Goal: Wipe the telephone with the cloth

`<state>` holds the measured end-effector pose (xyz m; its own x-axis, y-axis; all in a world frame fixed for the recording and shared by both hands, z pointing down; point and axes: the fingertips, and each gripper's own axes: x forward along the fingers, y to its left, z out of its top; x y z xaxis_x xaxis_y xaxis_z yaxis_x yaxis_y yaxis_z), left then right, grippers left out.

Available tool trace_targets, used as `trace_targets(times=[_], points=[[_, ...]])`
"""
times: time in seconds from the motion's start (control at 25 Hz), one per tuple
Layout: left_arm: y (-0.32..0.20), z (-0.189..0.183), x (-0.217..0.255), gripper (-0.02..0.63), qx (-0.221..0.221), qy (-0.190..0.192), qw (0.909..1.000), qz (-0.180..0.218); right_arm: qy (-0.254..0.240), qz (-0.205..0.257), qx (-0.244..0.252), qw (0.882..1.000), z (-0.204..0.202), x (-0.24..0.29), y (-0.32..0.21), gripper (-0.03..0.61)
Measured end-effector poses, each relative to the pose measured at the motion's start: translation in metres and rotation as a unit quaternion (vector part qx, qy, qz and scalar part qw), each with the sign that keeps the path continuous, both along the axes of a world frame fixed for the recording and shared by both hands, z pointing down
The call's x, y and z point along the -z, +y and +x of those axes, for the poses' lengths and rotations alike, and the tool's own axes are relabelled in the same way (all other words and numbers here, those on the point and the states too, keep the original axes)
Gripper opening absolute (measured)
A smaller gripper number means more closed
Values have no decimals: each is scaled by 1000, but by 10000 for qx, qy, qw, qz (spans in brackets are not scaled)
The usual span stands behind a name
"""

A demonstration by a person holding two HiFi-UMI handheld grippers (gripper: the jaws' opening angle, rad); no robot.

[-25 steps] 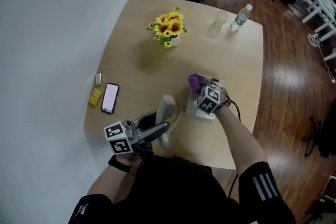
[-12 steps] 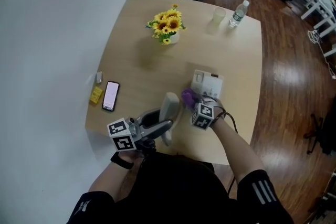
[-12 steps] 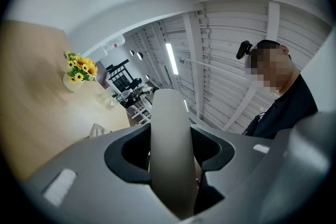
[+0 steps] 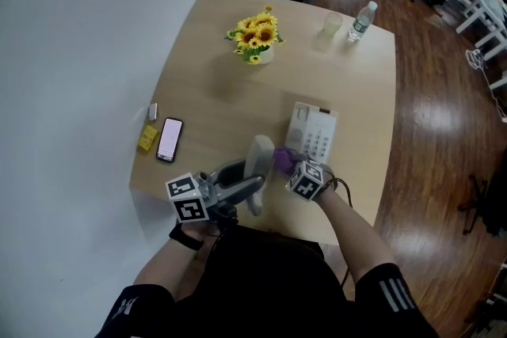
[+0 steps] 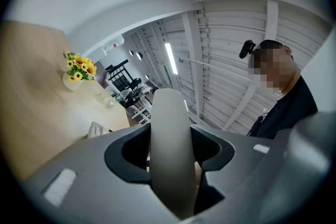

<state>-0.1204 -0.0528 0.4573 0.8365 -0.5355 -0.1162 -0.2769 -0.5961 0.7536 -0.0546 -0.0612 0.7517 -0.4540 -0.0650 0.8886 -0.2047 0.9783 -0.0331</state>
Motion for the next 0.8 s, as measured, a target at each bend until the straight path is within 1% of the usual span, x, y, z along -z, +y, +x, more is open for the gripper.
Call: trace_targets(times=[0.08,0.16,0.24,0.32,0.4,0.48,0.56,0.68,0.8], points=[[-2,0,-3,216,26,-59,10000,-18,-147,-175,-17,9997,2,6,12,135],[-9,3,-13,216,73,-200,9997,-97,-386,-177,-166,9990,6,17,21,136],[-21,8,-32,216,148,-538,9982,-202,-666,-104,-416,9969,13,34,26,135],[-38,14,-59,216,311,-1036,9936,-312,-908,47,-667,9936,23,55,29,137],[-58,18,-86,216,585,-1536,9851,-514,-1143,302,-928,9886,36,82,30,137],[-82,23,-109,216,867,-1937,9746,-716,-1375,608,-1177,9816,51,112,27,137],[-103,34,-127,216,1066,-2247,9649,-848,-1583,881,-1402,9734,68,139,24,137],[-127,50,-157,216,1245,-2583,9512,-1139,-1946,1145,-1804,9573,90,173,21,137],[-143,64,-187,216,1340,-3072,9319,-1387,-2257,1263,-2235,9398,110,201,21,137]])
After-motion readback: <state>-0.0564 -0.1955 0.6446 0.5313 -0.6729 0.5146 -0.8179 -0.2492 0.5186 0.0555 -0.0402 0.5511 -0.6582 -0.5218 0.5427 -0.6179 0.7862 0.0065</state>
